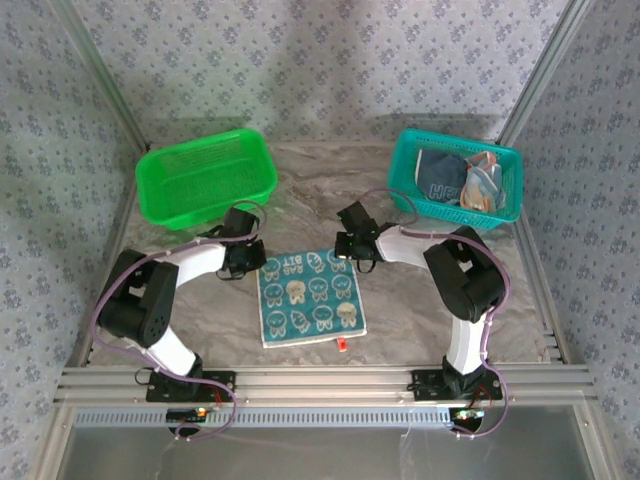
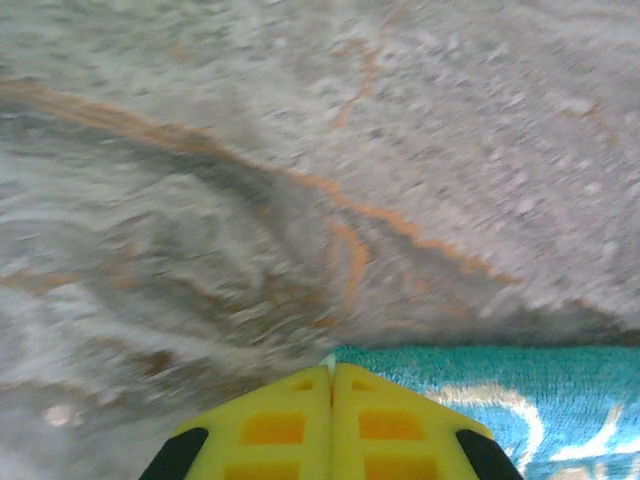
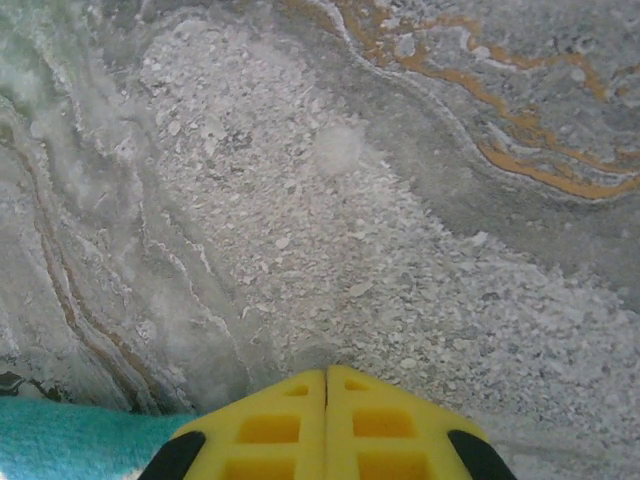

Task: Fold and stack the towels

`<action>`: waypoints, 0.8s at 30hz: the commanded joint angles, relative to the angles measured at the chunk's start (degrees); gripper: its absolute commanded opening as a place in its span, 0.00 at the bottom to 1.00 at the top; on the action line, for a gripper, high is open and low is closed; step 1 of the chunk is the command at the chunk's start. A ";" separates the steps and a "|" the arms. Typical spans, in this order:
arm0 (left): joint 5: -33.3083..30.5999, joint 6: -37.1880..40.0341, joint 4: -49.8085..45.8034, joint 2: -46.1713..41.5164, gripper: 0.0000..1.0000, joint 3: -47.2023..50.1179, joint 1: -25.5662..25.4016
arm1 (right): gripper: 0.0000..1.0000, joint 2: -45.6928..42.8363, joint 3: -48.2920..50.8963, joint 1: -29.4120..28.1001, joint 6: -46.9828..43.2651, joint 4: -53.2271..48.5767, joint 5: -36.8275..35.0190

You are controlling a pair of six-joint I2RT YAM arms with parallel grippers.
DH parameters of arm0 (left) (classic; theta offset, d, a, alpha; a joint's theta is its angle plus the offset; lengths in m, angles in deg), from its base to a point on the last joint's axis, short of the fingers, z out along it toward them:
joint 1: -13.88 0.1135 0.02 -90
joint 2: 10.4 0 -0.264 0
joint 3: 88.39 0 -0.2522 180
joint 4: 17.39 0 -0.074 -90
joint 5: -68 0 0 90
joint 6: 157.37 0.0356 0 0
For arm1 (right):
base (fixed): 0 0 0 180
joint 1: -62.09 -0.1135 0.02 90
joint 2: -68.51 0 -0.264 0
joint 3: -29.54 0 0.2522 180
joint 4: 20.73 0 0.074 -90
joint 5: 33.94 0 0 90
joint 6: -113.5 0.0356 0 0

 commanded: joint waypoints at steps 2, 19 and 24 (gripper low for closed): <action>3.91 1.06 1.39 1.31 0.00 -1.34 -1.51 | 0.00 -2.54 1.40 0.90 -1.33 -1.56 1.67; 3.32 7.04 -5.34 0.58 0.00 -13.76 -0.88 | 0.00 -13.10 2.95 9.95 -9.04 1.41 4.92; 4.35 7.14 -2.45 -3.02 0.00 -9.36 -0.98 | 0.00 -18.54 9.45 9.80 -8.01 5.87 6.17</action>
